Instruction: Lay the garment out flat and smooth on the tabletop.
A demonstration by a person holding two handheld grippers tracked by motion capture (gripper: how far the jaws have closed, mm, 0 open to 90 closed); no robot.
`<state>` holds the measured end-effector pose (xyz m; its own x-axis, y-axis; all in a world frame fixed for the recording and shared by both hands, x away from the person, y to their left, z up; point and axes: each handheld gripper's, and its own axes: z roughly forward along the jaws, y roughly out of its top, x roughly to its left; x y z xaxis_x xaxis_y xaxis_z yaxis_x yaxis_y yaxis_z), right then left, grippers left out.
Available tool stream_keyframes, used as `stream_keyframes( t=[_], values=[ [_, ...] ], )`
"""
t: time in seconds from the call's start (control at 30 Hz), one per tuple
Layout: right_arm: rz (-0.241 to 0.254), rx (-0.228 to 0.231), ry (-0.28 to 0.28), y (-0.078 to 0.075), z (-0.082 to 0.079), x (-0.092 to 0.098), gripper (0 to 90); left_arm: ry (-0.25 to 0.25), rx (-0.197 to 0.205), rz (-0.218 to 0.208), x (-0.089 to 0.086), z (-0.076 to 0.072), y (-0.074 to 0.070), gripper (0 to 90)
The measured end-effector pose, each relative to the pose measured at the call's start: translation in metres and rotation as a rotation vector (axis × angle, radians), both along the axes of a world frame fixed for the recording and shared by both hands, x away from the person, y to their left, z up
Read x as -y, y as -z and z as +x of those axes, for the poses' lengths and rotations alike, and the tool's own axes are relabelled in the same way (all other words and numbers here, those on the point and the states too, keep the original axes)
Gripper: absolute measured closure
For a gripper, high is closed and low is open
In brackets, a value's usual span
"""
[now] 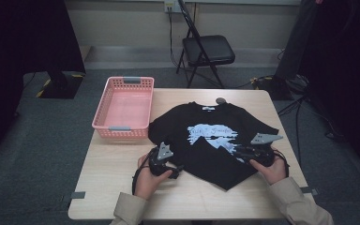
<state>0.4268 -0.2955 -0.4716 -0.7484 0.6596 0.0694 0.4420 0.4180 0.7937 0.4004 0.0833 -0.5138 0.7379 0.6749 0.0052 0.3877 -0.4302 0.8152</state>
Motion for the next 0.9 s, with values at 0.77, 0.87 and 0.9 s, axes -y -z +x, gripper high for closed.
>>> stream_keyframes(
  t=[0.77,0.87,0.9],
  values=[
    [-0.01,-0.088,-0.063,0.012,0.027,-0.03,86.6,0.0,0.0,0.0,0.0,0.0,0.0,14.2],
    [-0.015,-0.069,-0.071,0.007,0.021,-0.023,86.7,0.0,0.0,0.0,0.0,0.0,0.0,14.2],
    [-0.013,-0.066,-0.071,0.006,0.019,-0.02,86.7,0.0,0.0,0.0,0.0,0.0,0.0,14.2]
  ],
)
